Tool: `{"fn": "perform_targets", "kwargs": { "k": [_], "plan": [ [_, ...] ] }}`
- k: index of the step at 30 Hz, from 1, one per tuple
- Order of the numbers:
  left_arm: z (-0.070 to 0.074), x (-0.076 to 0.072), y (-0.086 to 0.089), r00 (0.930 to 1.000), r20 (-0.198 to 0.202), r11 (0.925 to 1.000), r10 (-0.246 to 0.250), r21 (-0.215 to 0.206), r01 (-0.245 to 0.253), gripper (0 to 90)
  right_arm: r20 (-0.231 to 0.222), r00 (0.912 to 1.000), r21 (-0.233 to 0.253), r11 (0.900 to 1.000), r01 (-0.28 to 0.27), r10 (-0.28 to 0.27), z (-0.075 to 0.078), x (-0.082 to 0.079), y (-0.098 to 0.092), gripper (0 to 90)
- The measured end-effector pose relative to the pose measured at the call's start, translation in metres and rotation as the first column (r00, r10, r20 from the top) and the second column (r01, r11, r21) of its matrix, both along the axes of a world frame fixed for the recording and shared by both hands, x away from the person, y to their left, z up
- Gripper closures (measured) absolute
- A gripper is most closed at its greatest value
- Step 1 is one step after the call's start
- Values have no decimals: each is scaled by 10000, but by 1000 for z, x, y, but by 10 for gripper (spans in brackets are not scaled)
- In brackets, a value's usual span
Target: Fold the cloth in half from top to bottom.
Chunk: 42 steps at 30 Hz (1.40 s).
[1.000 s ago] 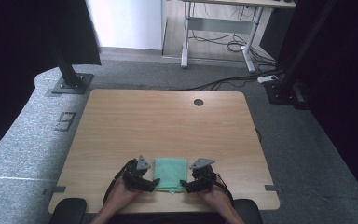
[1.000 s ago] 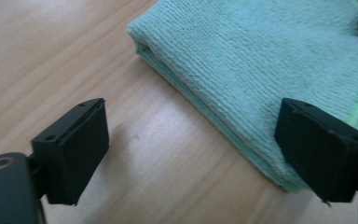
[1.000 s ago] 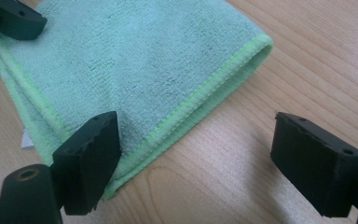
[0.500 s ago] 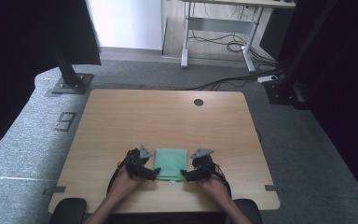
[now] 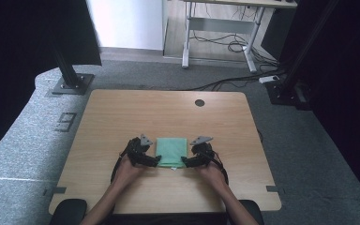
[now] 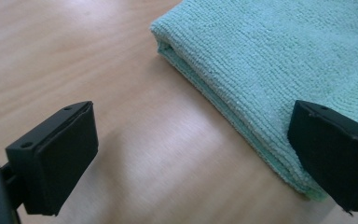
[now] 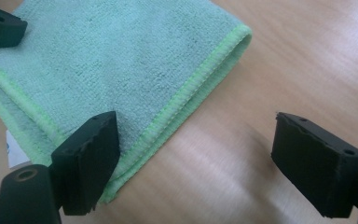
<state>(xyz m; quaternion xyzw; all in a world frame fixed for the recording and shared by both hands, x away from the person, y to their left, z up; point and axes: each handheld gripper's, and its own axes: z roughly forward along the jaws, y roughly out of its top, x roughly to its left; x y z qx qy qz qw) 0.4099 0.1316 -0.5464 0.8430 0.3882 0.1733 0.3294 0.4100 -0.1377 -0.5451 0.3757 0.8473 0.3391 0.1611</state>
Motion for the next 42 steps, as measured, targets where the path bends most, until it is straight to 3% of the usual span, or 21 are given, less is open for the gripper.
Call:
{"fn": "perform_targets", "kwargs": {
  "k": [3,13,24,25,28,31,35,42],
  "plan": [
    [-1,10,3,9999,-102,9997,123,-208,-125,26,29,9999,-13,9999,138,-138,0,9,2,153],
    [-1,37,6,9995,-91,9994,304,-188,-305,26,2,9988,101,9987,490,-490,-1,36,5,156],
    [0,41,8,9976,-622,9978,290,-580,-326,38,-7,9982,639,9961,604,-605,-3,38,1,159],
    [2,41,9,9980,-618,9974,157,-692,-200,38,-2,9982,650,9961,591,-592,-2,38,1,159],
    [12,34,12,9995,-272,9987,-133,-501,120,22,-18,9983,840,9948,579,-579,3,36,-1,155],
    [22,24,17,9997,-152,9985,-197,-517,189,17,174,9986,1074,9931,480,-501,12,31,-7,152],
    [32,7,24,9989,-82,9969,-467,-631,461,13,318,9993,919,9956,182,-212,23,19,-14,141],
    [40,-24,34,9963,171,9964,-840,-63,841,0,345,9994,844,9964,-46,17,37,-3,-28,96]
  ]
}}
